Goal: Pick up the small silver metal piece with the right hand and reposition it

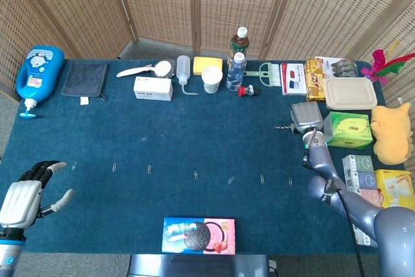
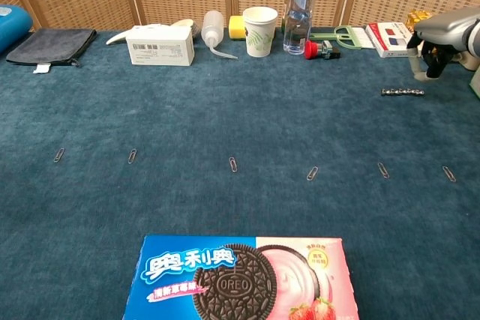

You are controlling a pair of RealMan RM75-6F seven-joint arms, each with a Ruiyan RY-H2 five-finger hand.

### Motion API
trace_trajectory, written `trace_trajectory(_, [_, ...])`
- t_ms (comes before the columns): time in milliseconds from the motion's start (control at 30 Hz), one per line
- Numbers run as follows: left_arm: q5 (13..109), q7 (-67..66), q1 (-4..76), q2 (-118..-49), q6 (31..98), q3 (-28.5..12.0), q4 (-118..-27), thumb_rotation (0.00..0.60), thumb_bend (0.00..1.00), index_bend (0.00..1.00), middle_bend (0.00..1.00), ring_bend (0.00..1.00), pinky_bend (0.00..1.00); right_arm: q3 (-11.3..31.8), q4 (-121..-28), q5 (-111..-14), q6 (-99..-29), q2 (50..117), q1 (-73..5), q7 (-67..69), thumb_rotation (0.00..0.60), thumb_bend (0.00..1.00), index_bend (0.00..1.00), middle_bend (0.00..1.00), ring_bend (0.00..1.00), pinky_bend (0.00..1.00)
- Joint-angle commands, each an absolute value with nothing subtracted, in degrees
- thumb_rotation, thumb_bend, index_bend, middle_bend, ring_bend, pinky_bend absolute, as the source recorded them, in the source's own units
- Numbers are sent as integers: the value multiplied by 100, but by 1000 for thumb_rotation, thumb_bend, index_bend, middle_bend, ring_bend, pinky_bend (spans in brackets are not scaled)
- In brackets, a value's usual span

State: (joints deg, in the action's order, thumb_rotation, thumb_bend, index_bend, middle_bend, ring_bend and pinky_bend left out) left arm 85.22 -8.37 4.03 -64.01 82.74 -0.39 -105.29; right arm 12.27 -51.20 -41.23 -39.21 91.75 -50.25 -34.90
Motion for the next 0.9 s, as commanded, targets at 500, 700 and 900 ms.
trace_trajectory(500, [8514,-773,432,-6445,8234,-18,-10452,80,355,196,200,143,228,1076,-5033,-3762,-3855,9368,-5101,-3754,552,421,487,707,829,666])
trace_trajectory(700, [8502,-762,428,-6446,8231,-7,-10429,77,356,194,199,142,228,1062,-4768,-3693,-3776,9518,-5139,-3763,551,420,484,707,829,666])
trace_trajectory(900, [8476,-752,427,-6418,8233,-9,-10429,78,356,194,198,143,228,1055,-4508,-3674,-3667,9674,-5143,-3712,551,421,481,707,829,666])
